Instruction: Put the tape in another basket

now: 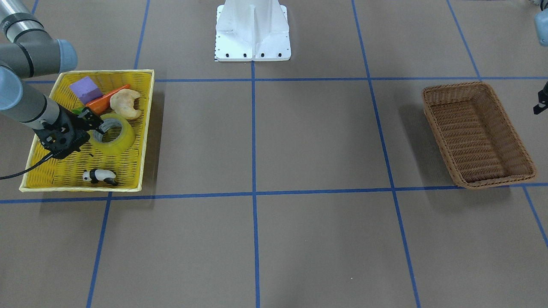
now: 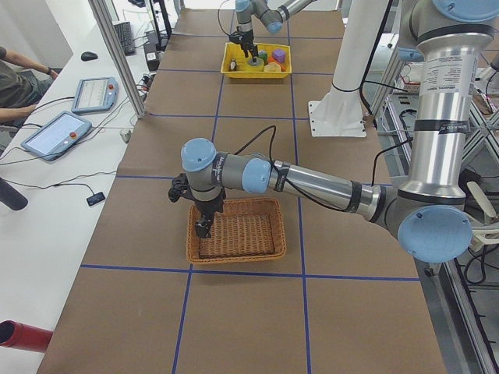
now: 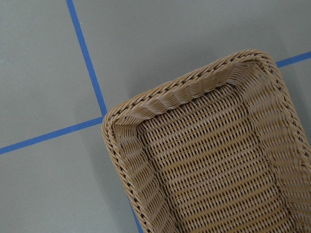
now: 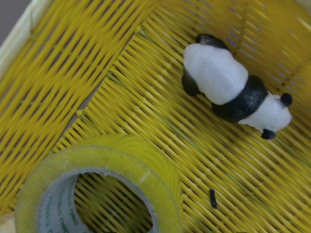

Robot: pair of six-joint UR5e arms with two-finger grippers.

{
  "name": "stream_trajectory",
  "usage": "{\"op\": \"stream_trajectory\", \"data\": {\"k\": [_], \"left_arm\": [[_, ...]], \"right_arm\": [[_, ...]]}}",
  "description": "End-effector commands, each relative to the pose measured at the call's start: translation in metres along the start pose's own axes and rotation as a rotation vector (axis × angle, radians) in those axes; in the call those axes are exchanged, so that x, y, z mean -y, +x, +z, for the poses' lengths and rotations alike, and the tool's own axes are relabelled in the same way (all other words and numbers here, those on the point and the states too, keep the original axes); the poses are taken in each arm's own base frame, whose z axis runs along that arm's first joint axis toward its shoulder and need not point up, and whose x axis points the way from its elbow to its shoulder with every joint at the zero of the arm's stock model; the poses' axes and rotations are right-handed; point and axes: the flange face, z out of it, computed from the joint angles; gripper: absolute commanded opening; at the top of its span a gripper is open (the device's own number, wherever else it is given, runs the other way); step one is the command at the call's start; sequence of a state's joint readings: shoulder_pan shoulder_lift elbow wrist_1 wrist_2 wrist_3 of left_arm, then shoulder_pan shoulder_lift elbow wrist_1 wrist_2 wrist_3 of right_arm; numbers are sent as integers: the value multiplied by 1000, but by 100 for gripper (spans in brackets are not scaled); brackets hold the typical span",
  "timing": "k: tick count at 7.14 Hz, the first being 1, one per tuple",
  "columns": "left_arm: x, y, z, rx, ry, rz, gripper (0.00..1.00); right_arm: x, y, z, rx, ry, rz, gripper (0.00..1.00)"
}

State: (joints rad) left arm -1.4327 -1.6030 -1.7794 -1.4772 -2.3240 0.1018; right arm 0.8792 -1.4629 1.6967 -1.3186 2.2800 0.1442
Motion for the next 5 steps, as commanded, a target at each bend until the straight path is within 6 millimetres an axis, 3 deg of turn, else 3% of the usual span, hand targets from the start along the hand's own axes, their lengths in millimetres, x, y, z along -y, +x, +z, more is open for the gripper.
{"op": "stream_trajectory", "data": {"k": [1, 3, 4, 5], "left_arm": [[0, -1, 1, 0, -1, -3, 98], [0, 0, 0, 0, 0, -2, 98], [-1, 0, 0, 0, 0, -2, 98], [0, 0, -1, 0, 1, -1, 98]], "right_arm": [[5, -7, 6, 24, -11, -7, 0], [6, -10, 4, 50, -11, -8, 0], [8, -15, -7, 84, 3, -11, 0], [10, -5, -34, 163, 35, 18, 0]]}}
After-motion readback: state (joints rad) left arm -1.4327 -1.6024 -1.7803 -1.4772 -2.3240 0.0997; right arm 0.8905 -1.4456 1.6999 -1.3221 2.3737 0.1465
